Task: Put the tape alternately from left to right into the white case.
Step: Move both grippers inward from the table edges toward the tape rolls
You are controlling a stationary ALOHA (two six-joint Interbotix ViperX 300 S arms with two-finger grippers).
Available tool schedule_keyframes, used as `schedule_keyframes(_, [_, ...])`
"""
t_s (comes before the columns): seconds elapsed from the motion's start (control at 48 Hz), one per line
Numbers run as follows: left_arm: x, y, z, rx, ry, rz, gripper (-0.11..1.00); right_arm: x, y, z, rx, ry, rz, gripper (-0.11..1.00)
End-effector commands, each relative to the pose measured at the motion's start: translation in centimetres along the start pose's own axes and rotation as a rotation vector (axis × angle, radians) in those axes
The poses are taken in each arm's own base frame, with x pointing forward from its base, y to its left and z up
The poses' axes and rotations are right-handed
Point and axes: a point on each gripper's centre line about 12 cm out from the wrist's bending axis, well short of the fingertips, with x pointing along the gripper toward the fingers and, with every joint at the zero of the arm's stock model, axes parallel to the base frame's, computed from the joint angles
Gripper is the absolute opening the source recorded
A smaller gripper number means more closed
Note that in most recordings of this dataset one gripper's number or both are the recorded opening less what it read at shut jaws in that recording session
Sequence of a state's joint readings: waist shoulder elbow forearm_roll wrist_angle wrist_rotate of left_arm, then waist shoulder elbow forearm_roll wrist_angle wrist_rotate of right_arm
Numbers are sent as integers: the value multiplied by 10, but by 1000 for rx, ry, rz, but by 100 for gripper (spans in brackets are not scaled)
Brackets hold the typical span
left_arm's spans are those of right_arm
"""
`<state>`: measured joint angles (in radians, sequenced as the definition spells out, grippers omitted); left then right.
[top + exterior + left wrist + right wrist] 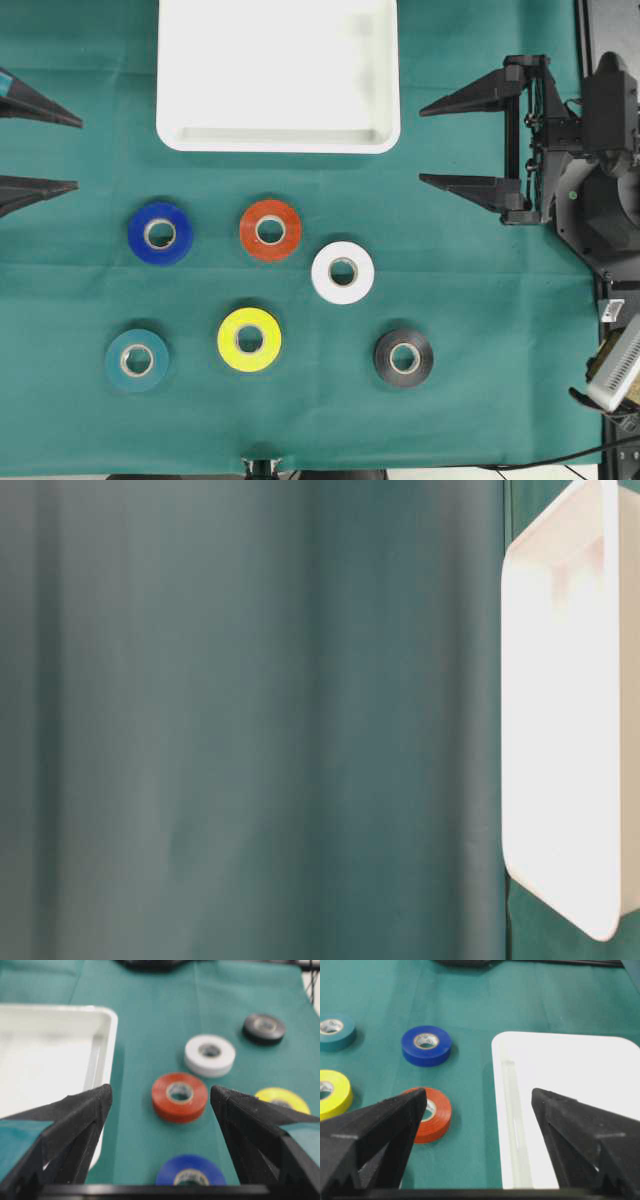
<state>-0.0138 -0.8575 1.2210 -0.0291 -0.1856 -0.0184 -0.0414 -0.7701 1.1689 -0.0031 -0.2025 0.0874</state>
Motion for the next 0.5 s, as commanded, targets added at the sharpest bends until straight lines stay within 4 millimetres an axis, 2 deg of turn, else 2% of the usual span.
schedule_keyframes(0.0, [5, 2, 7, -5, -2, 12, 95, 3, 0, 9, 2, -18, 0, 82])
schedule_keyframes(0.48, [36, 7, -12, -10, 143, 35, 95, 32, -1, -10, 5, 113, -11, 82])
